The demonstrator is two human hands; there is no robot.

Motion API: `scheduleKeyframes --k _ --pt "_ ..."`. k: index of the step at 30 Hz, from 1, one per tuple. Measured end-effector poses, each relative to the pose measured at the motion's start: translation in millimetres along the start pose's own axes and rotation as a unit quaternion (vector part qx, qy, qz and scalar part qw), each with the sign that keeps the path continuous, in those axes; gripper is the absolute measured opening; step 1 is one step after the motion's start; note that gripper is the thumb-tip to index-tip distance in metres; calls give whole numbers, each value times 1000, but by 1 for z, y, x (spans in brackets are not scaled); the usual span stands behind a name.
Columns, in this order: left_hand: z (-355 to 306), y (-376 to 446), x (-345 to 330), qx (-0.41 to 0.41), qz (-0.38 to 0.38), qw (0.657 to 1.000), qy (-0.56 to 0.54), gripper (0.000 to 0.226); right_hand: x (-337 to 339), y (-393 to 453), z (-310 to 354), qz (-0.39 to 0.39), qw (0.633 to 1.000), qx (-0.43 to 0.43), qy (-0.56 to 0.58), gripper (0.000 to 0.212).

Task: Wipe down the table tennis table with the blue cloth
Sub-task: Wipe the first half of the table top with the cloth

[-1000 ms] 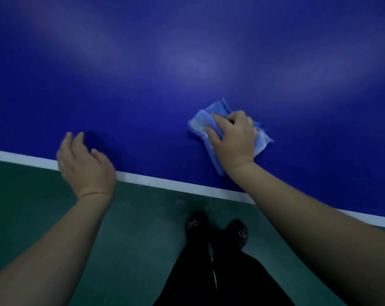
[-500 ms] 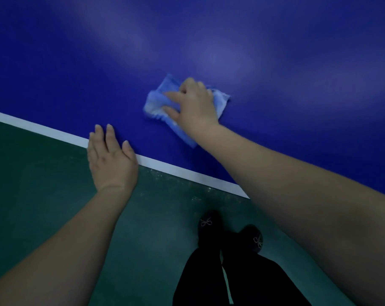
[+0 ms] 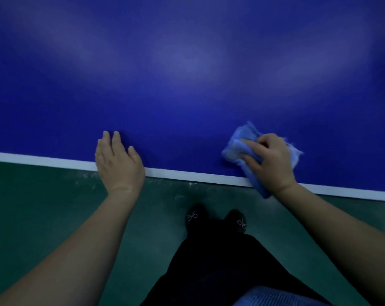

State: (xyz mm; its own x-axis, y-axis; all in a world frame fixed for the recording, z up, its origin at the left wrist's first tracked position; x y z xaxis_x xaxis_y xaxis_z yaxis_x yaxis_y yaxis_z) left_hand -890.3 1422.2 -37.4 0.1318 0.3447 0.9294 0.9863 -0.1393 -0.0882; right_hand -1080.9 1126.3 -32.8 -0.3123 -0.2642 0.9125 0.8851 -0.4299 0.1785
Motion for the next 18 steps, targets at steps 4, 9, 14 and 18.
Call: scheduleKeyframes --k 4,9,14,18 --pt "-61 -22 -26 -88 50 995 -1 54 45 -28 -101 -95 968 -228 -48 44" --pt "-122 -45 -56 -143 86 986 -3 54 38 -31 -90 -114 912 -387 -71 44" --pt "-131 -49 -66 -155 64 986 9 51 9 -14 -10 -58 989 -132 -32 31" --pt "-129 -47 -65 -157 66 985 11 50 28 -14 -42 -50 993 -101 -30 32"
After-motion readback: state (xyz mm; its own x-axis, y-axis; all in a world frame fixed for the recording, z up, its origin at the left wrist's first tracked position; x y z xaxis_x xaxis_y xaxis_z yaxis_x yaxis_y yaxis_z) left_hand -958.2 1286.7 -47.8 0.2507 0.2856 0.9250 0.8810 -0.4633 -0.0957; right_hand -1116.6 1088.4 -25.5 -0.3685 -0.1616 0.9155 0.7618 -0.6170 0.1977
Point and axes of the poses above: each hand's wrist, its own y-axis towards the middle knuckle, its own x-axis out of the back of the hand, z = x × y, the point moved 4 cm from there along y, towards the middle knuckle, and after that the axes turned 3 degrees about -y, right-handed, at the moved point
